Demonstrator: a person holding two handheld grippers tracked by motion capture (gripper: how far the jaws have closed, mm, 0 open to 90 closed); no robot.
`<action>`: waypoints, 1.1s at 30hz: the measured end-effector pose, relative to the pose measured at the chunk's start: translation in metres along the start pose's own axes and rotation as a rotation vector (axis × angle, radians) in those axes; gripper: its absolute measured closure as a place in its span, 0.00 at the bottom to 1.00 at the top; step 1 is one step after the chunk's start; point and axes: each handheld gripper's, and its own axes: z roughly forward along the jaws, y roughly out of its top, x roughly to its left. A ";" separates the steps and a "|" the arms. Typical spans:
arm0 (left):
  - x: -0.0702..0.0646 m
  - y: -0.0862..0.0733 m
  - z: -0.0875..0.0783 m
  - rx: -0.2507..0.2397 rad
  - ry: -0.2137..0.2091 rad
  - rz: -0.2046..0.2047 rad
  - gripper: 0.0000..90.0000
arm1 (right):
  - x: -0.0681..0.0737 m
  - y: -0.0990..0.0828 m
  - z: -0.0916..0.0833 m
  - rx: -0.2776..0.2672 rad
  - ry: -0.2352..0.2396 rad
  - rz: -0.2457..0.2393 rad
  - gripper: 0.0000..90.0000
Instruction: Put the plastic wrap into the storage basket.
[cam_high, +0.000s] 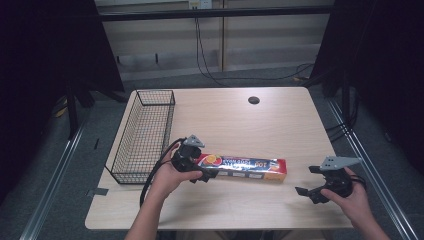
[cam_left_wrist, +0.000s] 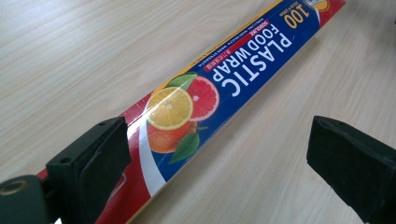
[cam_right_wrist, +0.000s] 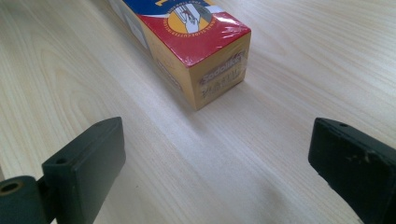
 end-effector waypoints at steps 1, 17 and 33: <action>0.000 0.000 0.000 -0.008 0.009 -0.004 0.07 | 0.000 0.000 0.000 0.000 0.000 0.002 0.05; -0.008 0.014 0.016 -0.070 -0.047 0.016 0.01 | 0.000 0.000 0.000 -0.004 0.017 -0.006 0.05; -0.007 0.044 0.056 0.085 -0.033 0.128 0.02 | -0.002 -0.001 -0.001 -0.011 0.023 0.002 0.05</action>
